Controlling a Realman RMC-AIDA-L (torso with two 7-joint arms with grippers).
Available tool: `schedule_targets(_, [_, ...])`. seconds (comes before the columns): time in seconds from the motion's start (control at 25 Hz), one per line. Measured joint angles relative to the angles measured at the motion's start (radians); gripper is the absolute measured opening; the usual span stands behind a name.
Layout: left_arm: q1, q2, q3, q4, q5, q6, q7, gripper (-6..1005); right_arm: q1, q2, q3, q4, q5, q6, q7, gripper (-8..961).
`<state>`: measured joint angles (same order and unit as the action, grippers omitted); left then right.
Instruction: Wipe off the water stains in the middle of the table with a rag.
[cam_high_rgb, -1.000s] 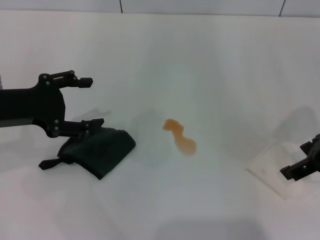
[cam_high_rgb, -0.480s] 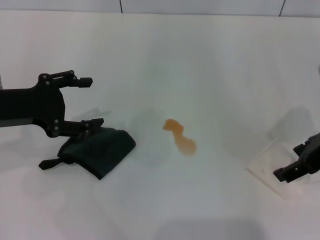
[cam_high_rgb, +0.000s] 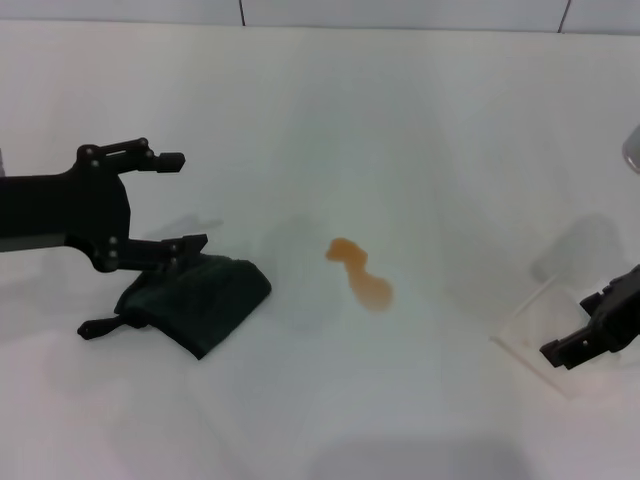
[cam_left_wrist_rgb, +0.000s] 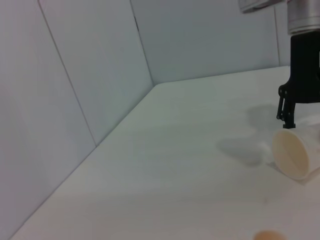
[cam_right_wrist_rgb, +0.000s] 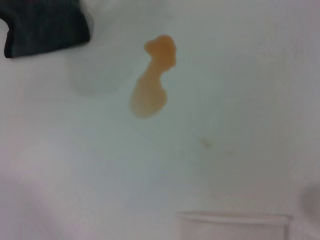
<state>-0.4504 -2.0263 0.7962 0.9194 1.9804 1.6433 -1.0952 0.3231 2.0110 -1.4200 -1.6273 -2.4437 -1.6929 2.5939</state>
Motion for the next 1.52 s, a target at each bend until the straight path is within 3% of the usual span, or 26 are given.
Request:
schedule_targets(1.2, [-0.007,0.0,-0.003,-0.002,0.0,-0.014,0.005,865,0.014,0.0,-0.036,0.056,-0.018,0.054,-0.001,802])
schedule_targets(1.52, [-0.007,0.001,-0.003,-0.003,0.0,-0.016,0.005,864,0.022,0.0,-0.036,0.052,-0.014,0.053,-0.002,684])
